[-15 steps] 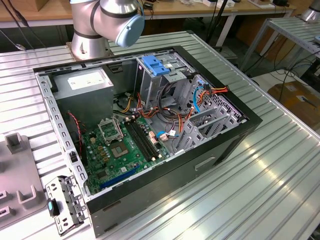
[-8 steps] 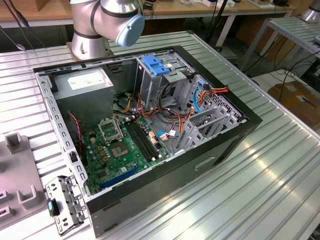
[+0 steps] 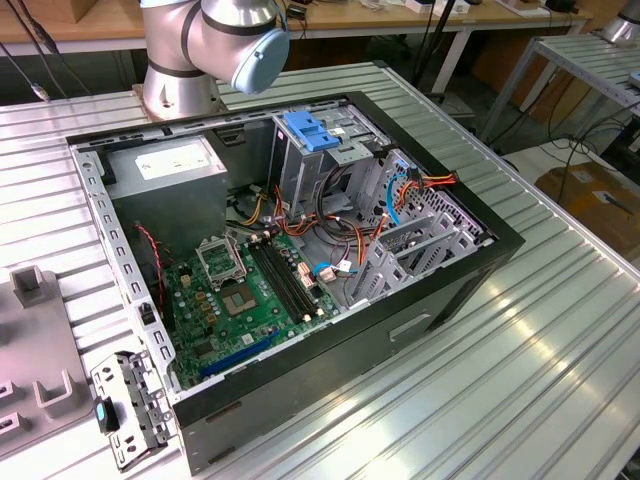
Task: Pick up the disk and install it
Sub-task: 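Pick up the disk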
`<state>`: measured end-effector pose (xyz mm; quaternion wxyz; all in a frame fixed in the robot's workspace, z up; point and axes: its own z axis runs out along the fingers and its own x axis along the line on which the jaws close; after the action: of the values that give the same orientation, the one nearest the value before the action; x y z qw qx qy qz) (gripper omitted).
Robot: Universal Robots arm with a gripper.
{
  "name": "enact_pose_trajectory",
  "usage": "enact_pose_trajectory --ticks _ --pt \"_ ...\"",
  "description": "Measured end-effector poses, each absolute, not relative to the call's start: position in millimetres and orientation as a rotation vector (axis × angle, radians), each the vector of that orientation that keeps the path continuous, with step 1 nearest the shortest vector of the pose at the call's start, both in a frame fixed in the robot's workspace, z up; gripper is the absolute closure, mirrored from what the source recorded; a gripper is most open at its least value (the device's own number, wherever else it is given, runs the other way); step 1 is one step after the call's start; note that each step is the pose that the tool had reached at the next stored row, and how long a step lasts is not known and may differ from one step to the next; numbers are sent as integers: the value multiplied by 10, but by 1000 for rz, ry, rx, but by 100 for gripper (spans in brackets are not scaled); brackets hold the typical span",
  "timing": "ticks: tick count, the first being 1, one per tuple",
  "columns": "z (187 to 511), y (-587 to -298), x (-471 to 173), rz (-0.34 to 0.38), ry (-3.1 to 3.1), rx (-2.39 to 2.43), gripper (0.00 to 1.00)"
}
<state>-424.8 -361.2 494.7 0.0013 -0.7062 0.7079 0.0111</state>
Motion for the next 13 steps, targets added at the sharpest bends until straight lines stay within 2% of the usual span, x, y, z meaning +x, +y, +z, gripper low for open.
enact_pose_trajectory --ticks 13 --pt "4947 -3626 -4137 35 2222 -2217 63"
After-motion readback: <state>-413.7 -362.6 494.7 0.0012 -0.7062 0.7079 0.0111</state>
